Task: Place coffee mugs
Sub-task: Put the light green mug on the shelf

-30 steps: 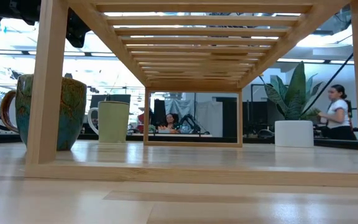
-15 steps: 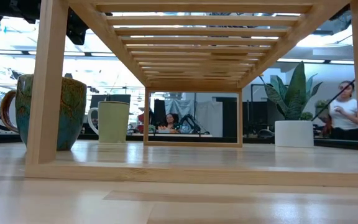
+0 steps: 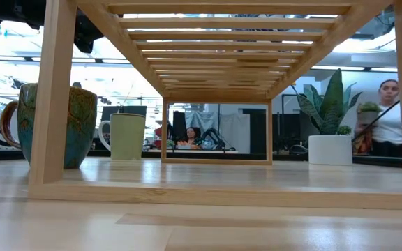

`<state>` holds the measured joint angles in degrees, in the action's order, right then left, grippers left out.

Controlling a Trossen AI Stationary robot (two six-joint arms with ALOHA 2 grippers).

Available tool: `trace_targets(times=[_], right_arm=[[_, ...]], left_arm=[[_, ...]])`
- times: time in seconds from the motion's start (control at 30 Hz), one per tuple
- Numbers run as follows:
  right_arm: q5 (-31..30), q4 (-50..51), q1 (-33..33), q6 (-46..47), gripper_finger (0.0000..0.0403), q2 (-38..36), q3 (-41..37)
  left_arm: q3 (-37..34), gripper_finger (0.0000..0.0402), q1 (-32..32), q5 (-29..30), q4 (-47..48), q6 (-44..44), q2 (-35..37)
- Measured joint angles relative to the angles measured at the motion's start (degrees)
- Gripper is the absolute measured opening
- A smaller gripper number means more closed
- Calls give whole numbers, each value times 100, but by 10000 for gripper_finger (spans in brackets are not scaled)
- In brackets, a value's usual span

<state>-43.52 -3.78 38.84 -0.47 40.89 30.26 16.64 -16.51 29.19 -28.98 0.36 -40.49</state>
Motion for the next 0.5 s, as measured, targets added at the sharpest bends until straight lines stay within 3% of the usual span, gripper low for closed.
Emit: trace_targets(times=[0.13, 0.2, 0.33, 0.5], right_arm=[[10, 8, 1, -2, 194, 75, 0], [10, 9, -1, -23, 194, 83, 0], [11, 7, -98, -91, 194, 124, 0], [12, 4, -322, -60, 194, 136, 0]], left_arm=[[2, 151, 0, 92, -36, 65, -2], [174, 151, 47, 482, 232, 158, -2], [1251, 151, 488, 1092, 2516, -30, -19], [2782, 151, 1759, 291, 5623, -752, -618]])
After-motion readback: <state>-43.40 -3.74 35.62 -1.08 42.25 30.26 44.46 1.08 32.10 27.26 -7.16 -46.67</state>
